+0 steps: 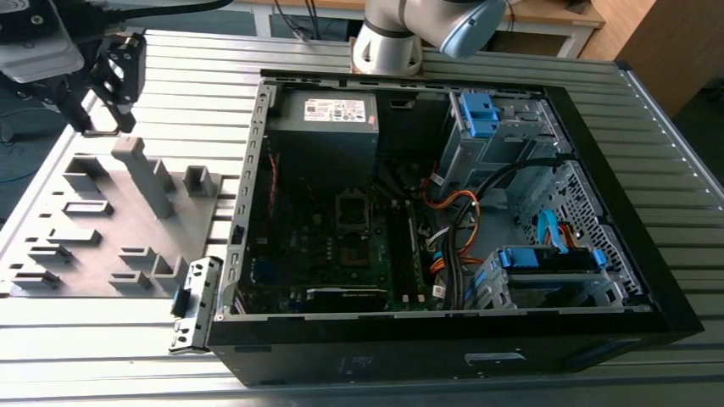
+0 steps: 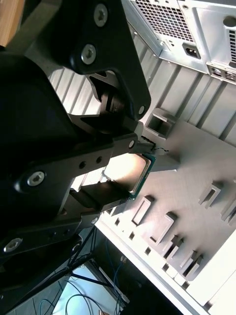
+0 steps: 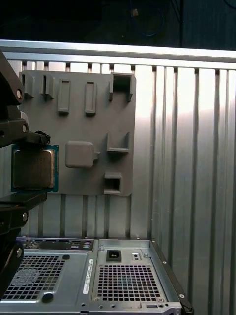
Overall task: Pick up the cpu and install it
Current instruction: 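Pick up the cpu and move it towards the insertion slot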
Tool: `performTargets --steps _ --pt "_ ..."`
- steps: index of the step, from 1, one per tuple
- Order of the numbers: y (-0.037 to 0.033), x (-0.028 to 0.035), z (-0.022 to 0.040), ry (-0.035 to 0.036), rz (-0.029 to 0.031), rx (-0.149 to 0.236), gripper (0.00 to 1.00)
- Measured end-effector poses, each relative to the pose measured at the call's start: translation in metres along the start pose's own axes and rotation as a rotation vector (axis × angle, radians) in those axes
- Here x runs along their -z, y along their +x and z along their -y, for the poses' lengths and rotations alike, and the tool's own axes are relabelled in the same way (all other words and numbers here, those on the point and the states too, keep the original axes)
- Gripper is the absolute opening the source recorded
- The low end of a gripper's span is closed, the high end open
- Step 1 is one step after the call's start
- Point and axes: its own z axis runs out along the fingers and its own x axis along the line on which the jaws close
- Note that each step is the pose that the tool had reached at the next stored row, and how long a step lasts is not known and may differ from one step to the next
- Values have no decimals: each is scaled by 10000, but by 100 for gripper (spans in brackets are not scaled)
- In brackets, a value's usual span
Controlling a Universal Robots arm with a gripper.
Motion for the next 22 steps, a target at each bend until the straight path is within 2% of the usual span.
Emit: performTargets --steps 13,17,22 --pt "-177 1 3 1 -1 0 47" --pt "-262 1 4 0 0 0 47" --pt "-400 2 6 0 0 0 47"
